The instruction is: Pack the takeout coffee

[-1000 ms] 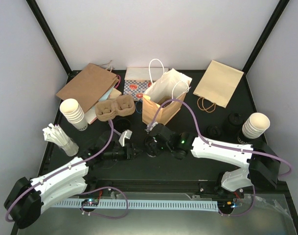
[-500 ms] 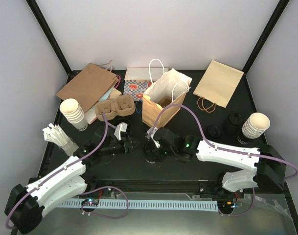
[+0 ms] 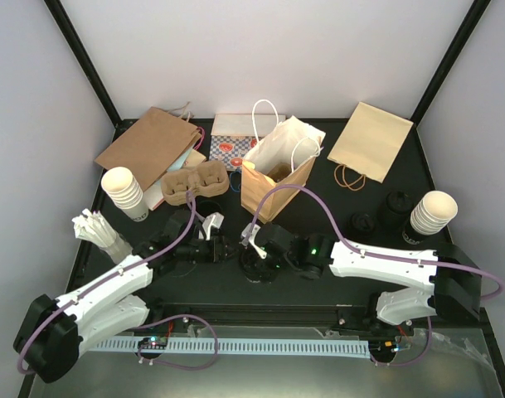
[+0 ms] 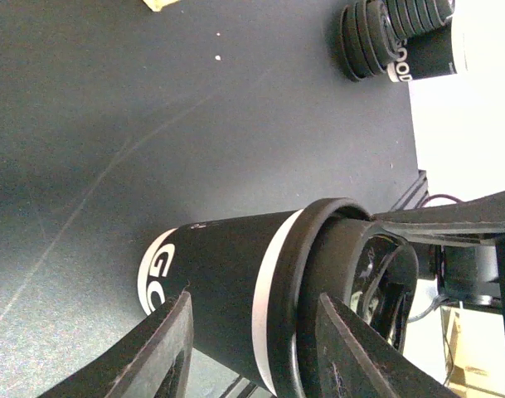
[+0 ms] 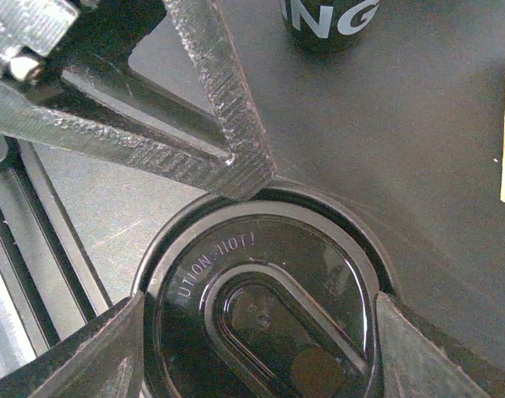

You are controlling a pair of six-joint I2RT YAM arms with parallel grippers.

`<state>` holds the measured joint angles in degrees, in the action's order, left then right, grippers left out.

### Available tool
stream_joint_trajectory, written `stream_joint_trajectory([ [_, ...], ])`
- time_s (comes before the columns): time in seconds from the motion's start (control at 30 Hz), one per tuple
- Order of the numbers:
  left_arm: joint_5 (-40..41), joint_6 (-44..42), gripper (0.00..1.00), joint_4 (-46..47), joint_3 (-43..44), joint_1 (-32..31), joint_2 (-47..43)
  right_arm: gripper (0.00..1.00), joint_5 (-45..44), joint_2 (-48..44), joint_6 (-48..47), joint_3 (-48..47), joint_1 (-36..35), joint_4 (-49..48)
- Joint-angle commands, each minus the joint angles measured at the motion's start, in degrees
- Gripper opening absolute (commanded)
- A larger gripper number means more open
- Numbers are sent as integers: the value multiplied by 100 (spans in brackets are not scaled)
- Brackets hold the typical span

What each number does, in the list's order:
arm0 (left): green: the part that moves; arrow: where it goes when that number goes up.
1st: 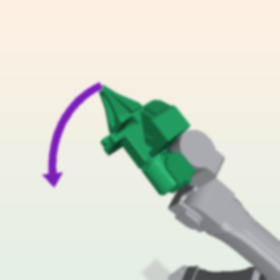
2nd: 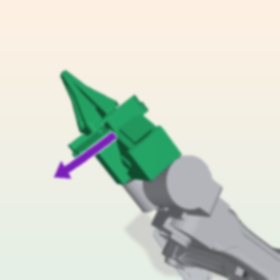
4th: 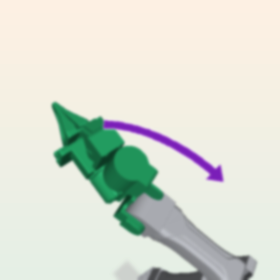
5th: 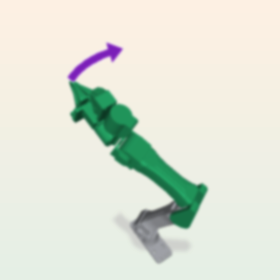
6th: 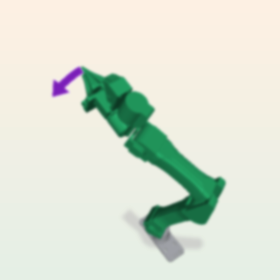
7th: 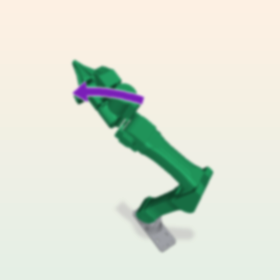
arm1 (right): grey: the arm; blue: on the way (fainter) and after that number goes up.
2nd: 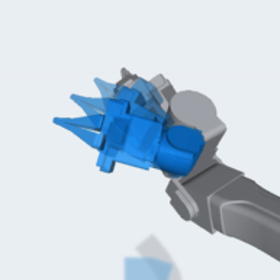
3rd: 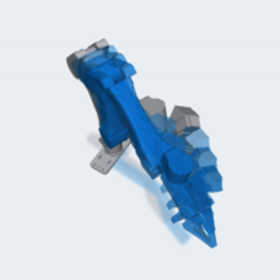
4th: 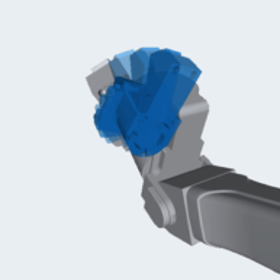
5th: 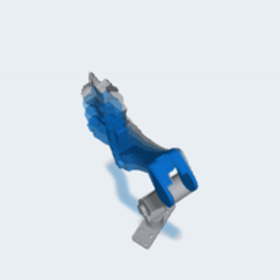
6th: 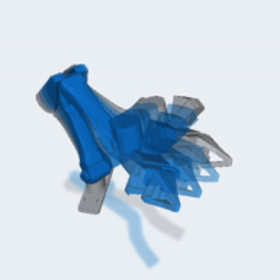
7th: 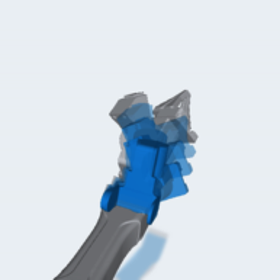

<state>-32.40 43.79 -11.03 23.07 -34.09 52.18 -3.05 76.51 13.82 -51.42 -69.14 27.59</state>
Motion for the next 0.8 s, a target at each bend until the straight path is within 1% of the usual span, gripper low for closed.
stream_joint_trajectory([
  [0.0,-463,-168,43,215,66,30,20,50,526,347,148,236,-104,773],
  [0.5,-668,-324,42,368,177,-5,708,50,634,426,15,199,-107,796],
  [0.67,-1049,-391,43,628,260,-27,900,50,666,465,-5,227,-114,780],
  [0.77,-1055,-526,42,465,343,-45,1130,50,661,479,4,237,-112,757],
])
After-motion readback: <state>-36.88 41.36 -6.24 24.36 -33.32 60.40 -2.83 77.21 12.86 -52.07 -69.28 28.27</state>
